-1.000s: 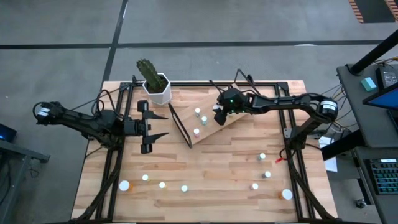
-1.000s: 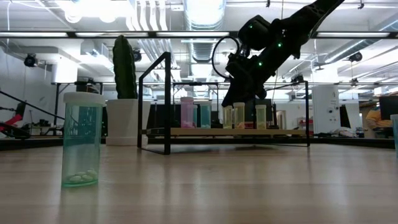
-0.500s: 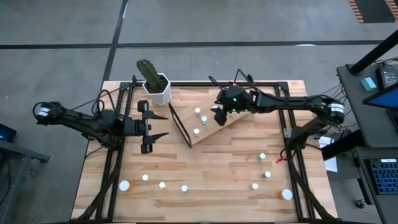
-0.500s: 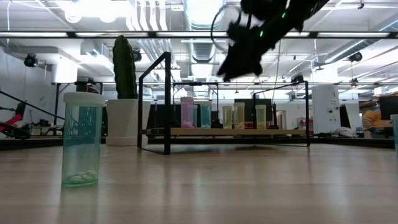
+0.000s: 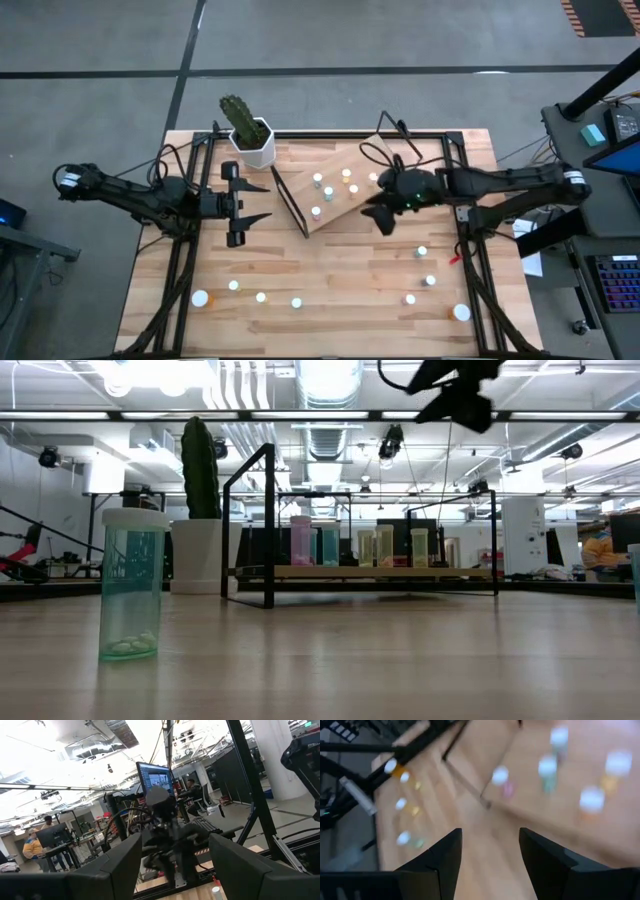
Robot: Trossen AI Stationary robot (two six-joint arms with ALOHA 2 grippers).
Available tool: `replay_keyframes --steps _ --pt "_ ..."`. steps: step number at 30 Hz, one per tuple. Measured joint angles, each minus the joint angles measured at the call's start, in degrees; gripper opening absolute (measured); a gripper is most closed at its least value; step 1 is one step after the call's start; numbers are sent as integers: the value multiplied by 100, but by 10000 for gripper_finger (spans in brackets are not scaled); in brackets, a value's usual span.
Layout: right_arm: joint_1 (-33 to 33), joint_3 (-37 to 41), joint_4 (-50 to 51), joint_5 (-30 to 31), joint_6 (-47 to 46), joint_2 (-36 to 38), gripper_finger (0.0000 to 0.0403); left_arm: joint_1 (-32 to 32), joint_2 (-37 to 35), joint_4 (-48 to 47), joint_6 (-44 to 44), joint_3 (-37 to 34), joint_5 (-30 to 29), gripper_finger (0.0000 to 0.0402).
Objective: Pick and place medicine bottles onto shelf by color
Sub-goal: Put the blue pill bottle on the shelf
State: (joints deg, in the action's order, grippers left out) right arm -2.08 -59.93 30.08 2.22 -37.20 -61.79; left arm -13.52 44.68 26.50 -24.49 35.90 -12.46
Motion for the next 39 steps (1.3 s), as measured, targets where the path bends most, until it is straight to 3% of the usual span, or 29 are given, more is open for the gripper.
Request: replay_keyframes --steps 7,12,15,26,39 --pt "-170 -610 2061 -1144 -2018 -212 186 0 8 -2 0 0 -1 215" --pt "-476 -663 3748 -1285 -2869 -407 187 0 19 -1 0 0 -1 215" --pt "-643 -505 4266 -1289 -3367 -402 199 0 39 -4 0 0 -1 215" --pt "-1239 653 3519 -1275 -4350 -355 272 0 45 -4 -22 0 0 215" --pt "-1570 1359 2979 -1077 -4776 -398 258 -1 43 -3 -44 0 0 215"
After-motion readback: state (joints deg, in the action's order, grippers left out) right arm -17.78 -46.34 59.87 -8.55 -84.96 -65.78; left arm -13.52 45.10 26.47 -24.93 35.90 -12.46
